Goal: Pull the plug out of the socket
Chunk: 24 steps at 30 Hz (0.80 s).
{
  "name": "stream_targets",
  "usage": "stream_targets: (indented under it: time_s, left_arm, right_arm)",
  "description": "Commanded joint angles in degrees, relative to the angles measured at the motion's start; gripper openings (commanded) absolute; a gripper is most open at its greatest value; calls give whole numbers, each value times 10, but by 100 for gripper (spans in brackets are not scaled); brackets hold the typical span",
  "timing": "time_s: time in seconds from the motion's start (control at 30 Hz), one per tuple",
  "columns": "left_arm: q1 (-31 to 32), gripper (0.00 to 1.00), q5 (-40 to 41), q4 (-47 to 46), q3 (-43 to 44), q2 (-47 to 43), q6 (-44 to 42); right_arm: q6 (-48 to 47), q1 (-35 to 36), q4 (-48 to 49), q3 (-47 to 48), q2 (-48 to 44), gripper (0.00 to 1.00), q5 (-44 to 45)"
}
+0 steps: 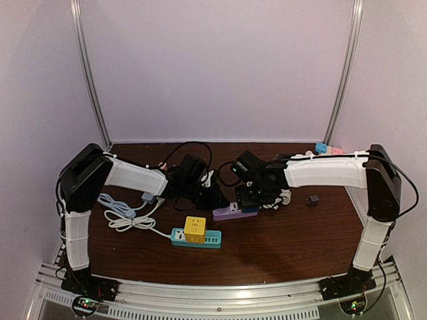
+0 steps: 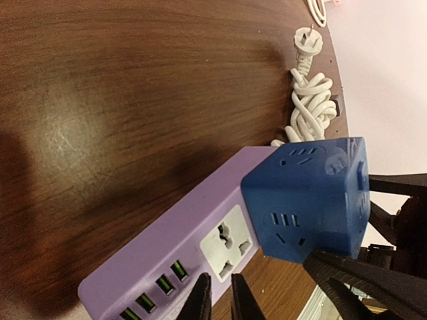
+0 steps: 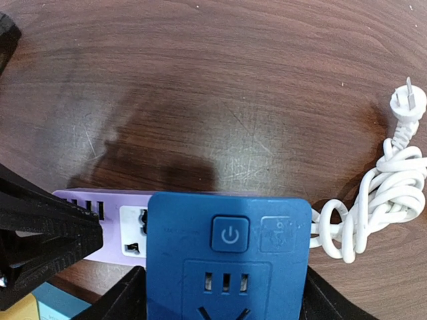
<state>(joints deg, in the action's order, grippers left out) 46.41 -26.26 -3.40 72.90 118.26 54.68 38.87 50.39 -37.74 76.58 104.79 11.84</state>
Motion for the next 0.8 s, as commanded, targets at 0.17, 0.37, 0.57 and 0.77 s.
stream_targets:
  time_s: [0.17,0.37,0.57,0.77]
  left_arm:
    - [-3,10,-19,-11,26,36,8]
    - [-2,8,-12,15,24,46,11]
    - [-3,4,8,65,8,57,3]
    - [-2,2,31,106,5,66,-10]
  right_arm:
    - [-5,4,8,17,18,70,24]
    - [-6,9,8,24,27,56,29]
    - [-11,16,0,39,23,30,47]
    - [-19,29,4,52,17,22,70]
